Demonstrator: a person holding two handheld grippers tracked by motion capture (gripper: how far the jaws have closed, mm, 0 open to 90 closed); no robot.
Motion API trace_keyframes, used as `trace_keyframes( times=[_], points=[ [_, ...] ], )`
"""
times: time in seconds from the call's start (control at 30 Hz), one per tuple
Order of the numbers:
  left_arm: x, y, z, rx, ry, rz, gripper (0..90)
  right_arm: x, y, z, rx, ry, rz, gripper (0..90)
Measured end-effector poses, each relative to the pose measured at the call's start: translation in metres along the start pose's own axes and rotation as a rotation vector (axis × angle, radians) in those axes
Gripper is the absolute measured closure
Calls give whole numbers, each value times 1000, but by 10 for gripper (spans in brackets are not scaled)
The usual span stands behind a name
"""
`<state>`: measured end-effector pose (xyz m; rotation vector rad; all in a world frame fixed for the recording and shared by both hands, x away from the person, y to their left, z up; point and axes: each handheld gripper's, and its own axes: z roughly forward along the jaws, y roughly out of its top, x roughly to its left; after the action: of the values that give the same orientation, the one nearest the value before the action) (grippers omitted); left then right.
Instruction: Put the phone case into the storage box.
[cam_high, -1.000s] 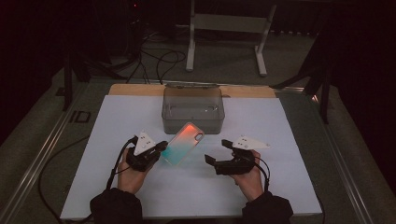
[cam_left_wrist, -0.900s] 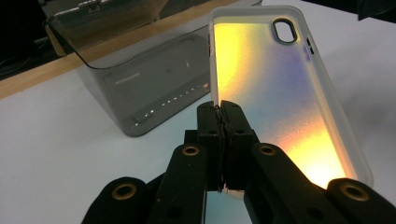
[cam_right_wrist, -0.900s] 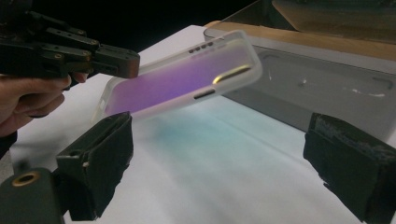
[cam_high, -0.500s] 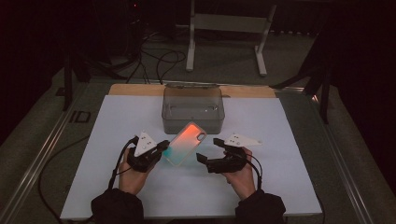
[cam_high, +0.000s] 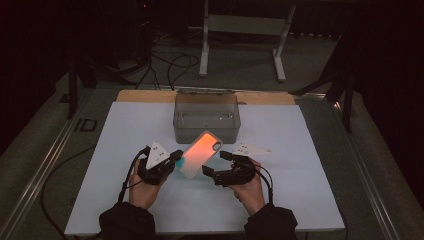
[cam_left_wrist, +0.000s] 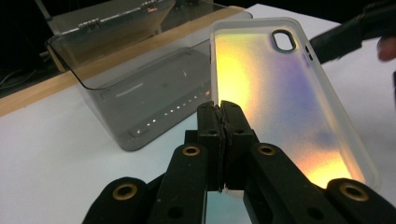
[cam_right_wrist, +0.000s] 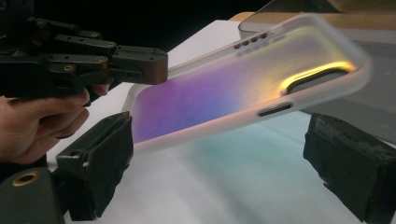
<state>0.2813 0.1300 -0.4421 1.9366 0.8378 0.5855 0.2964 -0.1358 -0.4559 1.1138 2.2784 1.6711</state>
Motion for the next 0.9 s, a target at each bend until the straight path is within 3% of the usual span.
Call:
trace_keyframes(
  times=[0.2,0.57,0.8,0.9],
  points=[
    [-3,1,-1,-17,4,-7,889,2,1,7,7,27,39,104],
    [-11,1,2,-41,16,-20,889,1,4,9,12,56,145,384],
    [-13,0,5,-42,15,-28,889,3,4,11,26,50,169,469],
    [-16,-1,8,-24,10,-23,889,3,8,8,17,50,166,592]
  ],
)
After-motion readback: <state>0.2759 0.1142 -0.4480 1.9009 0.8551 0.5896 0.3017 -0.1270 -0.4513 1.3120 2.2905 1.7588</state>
